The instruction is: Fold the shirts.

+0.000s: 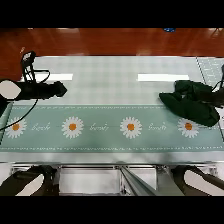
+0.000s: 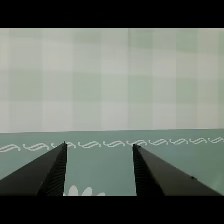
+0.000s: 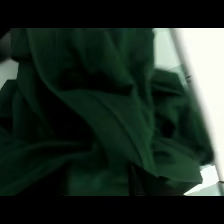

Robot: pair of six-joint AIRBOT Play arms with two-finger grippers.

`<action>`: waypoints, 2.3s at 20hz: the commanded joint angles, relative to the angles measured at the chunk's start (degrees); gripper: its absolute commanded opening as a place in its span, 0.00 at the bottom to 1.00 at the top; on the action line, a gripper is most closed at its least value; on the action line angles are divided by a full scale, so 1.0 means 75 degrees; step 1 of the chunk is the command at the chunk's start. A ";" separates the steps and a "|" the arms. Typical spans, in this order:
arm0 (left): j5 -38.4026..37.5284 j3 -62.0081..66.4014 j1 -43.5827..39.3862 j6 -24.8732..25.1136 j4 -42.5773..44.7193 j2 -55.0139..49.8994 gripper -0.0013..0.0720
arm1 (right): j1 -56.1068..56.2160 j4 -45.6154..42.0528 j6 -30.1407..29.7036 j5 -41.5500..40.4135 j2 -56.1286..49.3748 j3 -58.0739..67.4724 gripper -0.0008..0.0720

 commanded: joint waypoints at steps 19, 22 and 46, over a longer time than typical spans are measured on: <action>-0.1431 0.1346 0.0580 0.0638 -0.0032 0.0854 0.71 | 0.0898 0.2372 -0.1644 -0.0731 0.1559 0.4234 0.04; -0.1419 0.1341 0.0140 0.0638 -0.0052 0.0868 0.71 | 0.1498 0.2608 -0.1751 -0.0766 0.1848 0.5508 0.04; -0.1705 0.1341 0.1067 0.0370 0.0460 0.1043 0.71 | 0.7944 0.4846 -0.1539 0.0050 -0.3314 0.5782 0.04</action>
